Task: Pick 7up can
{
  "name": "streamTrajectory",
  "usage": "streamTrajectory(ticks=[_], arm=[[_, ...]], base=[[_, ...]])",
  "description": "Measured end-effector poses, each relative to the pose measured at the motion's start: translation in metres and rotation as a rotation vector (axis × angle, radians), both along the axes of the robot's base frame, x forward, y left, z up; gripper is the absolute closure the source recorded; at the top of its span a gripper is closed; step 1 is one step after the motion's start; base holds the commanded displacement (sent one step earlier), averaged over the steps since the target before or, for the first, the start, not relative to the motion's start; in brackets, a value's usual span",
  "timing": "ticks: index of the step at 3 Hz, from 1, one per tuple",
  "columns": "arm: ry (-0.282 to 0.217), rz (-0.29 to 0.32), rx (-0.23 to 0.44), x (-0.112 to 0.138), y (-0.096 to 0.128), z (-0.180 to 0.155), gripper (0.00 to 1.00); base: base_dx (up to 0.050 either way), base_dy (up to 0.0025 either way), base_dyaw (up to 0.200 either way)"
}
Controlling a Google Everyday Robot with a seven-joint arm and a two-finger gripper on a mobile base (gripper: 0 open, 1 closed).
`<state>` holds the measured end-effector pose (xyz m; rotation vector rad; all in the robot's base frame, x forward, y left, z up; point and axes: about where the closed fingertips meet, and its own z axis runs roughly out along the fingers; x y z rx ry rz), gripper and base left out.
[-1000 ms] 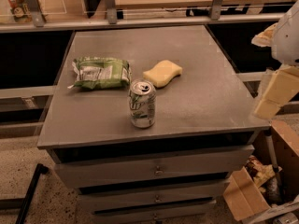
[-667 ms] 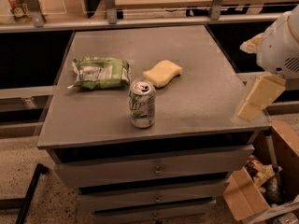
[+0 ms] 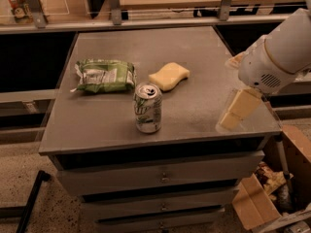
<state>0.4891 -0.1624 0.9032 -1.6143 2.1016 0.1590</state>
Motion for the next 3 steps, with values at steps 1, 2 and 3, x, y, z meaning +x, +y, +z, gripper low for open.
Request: streamTrajectory(ticks=[1,2,3], arm=[[0.02,0.028,0.028,0.006,0.017,-0.015,0.0],[0.046,0.057,0.051,0.008,0.029,-0.027,0.0],[0.07,0.074,0.09,0.01,0.035,-0.036,0.18]], base=[[0.0,0.0,0.0],[0.0,0.0,0.0],[0.0,0.0,0.0]])
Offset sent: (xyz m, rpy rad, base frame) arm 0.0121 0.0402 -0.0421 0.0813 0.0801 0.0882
